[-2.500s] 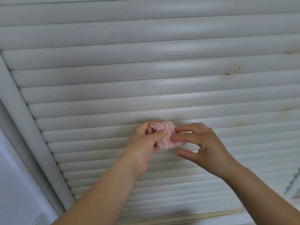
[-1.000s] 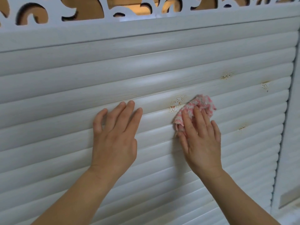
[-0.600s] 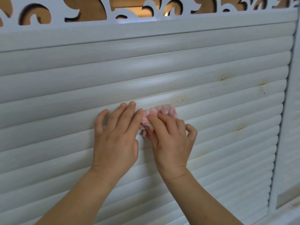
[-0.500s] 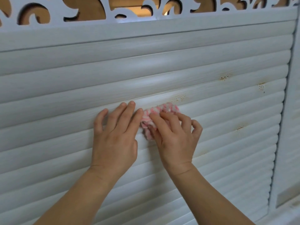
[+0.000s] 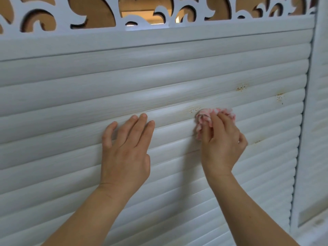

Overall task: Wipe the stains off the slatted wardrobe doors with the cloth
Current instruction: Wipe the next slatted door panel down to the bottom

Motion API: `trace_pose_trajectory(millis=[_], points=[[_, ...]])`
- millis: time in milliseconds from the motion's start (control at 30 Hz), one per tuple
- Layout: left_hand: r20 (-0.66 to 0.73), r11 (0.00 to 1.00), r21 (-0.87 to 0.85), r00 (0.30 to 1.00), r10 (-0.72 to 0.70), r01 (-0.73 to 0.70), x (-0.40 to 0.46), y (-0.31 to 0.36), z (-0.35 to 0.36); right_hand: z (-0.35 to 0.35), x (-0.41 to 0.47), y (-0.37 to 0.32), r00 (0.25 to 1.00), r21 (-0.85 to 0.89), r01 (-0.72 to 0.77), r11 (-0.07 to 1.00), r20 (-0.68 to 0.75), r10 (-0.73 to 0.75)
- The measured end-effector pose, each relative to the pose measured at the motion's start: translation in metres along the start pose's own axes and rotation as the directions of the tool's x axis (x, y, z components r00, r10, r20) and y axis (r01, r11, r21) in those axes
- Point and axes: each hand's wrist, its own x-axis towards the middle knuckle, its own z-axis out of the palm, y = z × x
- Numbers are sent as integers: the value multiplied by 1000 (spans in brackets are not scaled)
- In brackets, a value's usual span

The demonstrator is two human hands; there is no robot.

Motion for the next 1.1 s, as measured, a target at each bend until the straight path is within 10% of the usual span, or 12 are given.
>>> trace_pose_trajectory(millis=[300, 600, 733, 933, 1100], points=[[-43, 1000, -22, 999, -16, 15, 1, 0, 2, 2, -51, -27, 880, -83, 458, 885, 184, -438], [-68, 1000, -21, 998, -16, 14, 1, 0, 5, -8, 6, 4, 914, -148, -89, 985, 381, 140], [-103, 999, -38, 994, -37, 34, 2, 2, 7, 0, -10, -28, 978, -103, 64, 993, 206, -42], [-101, 1000, -3, 995, -22, 22, 3, 1, 8, 4, -17, -45, 869, -86, 490, 867, 124, -479], [-127, 1000, 11, 992, -22, 23, 4, 1, 8, -1, 21, 5, 939, -168, 323, 931, 182, -293]])
